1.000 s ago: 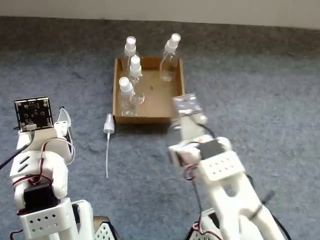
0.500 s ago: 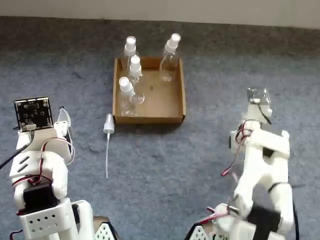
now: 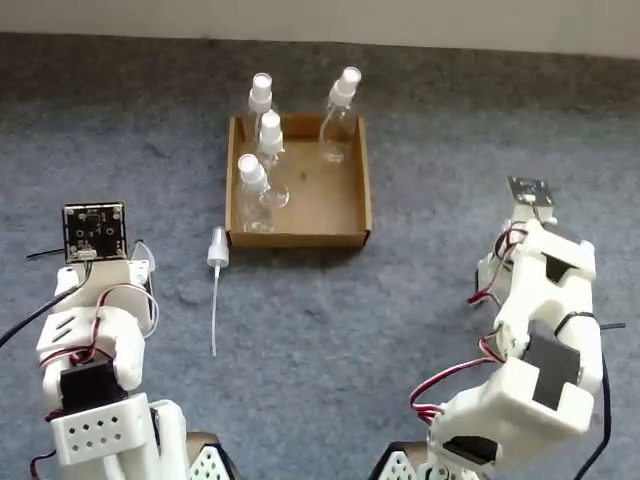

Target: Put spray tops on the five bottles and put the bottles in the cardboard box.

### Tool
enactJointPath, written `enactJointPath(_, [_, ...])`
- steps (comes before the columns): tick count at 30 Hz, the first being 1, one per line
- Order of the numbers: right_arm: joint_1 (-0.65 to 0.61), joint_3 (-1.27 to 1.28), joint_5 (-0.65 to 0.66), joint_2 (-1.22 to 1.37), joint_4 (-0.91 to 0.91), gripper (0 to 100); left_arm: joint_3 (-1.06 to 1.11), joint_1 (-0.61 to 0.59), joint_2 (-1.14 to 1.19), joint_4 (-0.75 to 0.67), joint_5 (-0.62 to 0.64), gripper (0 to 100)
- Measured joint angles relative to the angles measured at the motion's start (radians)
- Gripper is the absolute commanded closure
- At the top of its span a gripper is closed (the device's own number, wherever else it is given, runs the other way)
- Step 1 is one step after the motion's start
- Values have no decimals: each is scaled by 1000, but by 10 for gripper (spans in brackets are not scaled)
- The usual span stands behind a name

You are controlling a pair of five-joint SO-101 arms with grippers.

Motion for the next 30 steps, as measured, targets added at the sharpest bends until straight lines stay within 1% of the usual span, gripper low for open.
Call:
enactJointPath(3, [-11, -60, 0, 2, 37, 616, 15, 0, 0, 0, 0, 859])
enactJointPath(8, [-48, -235, 0, 2, 133, 618, 23, 0, 0, 0, 0, 859])
enactJointPath(10, [-71, -310, 0, 9, 153, 654, 23, 0, 0, 0, 0, 859])
enactJointPath(13, [-87, -393, -14, 9, 157, 759, 23, 0, 0, -3, 0, 859])
enactJointPath(15, [-81, -433, -25, 9, 157, 785, 23, 0, 0, -3, 0, 859])
enactJointPath(18, [-83, -462, -31, 32, 164, 767, 23, 0, 0, -3, 0, 859])
enactJointPath(23, [-74, -494, -31, 193, 184, 734, 23, 0, 0, -3, 0, 859])
enactJointPath(26, [-49, -574, -34, 296, 199, 734, 23, 0, 0, -3, 0, 859])
enactJointPath(30, [-28, -712, -34, 361, 272, 735, 23, 0, 0, -3, 0, 859])
